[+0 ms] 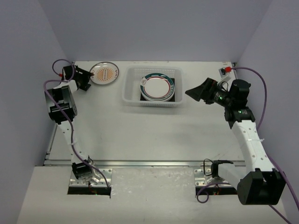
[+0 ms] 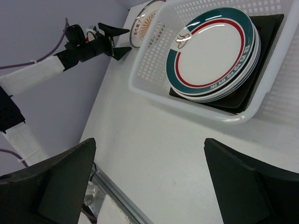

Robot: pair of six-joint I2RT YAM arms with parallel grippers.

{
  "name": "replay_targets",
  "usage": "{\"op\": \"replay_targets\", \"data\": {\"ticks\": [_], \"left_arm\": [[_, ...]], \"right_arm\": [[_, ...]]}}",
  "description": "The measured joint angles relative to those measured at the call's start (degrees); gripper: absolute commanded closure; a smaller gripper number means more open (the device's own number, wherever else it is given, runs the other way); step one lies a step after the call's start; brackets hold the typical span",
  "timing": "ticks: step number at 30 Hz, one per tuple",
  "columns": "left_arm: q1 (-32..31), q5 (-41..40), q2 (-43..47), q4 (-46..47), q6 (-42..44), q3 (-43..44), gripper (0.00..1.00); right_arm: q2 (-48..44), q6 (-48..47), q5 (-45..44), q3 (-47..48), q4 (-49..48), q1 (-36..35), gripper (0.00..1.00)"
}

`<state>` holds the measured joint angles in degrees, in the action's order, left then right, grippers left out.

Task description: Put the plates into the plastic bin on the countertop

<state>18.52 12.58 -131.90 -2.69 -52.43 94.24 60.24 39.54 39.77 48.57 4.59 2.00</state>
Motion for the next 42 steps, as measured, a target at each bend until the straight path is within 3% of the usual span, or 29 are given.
{"op": "replay_targets", "data": {"ticks": [2, 6, 7, 8, 13, 16, 22, 26, 29, 32, 37, 42], "left_arm": [[0.0, 0.8, -1.9, -1.1, 0.1, 2.2, 0.67], [0.1, 2.0, -4.7, -3.5, 0.2, 5.3, 0.86], [0.1, 2.8, -5.4, -3.7, 0.4, 6.2, 0.98], [0.1, 3.2, -6.0, -4.2, 0.6, 7.1, 1.0], [0.1, 4.1, -6.9, -4.3, 1.3, 9.0, 1.0], [0.0, 2.4, -2.7, -0.1, 0.3, 1.3, 1.0], [0.2, -3.5, 24.6, 9.7, -3.7, -29.3, 1.0], [-0.1, -6.2, 42.3, 14.4, -5.1, -38.3, 1.0], [-1.6, -6.7, 49.1, 14.7, -3.5, -35.2, 1.0], [-6.4, -6.5, 49.2, 13.5, -1.1, -28.6, 1.0], [-20.3, -1.8, 38.0, 10.0, 3.8, -15.9, 1.0], [-31.5, 2.2, 27.2, 3.9, 6.2, -14.0, 1.0]], "right_arm": [[0.2, 0.3, 0.2, 0.0, -0.3, 0.0, 0.01], [0.9, 0.8, 0.6, 0.0, -1.1, 0.0, 0.01], [1.0, 0.9, 0.7, 0.0, -1.2, 0.0, 0.01], [1.1, 1.0, 0.7, 0.0, -1.2, 0.0, 0.01], [1.6, 1.3, 0.8, -0.1, -2.0, 0.0, 0.01], [1.7, 1.4, 0.8, -0.1, -2.6, 0.0, 0.01], [1.6, 1.5, 0.8, -0.8, -3.3, 0.0, 0.01], [1.6, 1.7, 0.8, -1.0, -3.3, 0.0, 0.01], [1.1, 2.3, 0.8, -1.5, -3.9, -0.1, 0.01], [0.1, 3.5, 0.9, -2.3, -5.2, -0.2, 0.01], [-2.2, 5.2, 1.0, -2.5, -6.0, -0.2, 0.01], [-6.3, 5.4, 1.1, -2.5, -5.5, -0.3, 0.01]]}}
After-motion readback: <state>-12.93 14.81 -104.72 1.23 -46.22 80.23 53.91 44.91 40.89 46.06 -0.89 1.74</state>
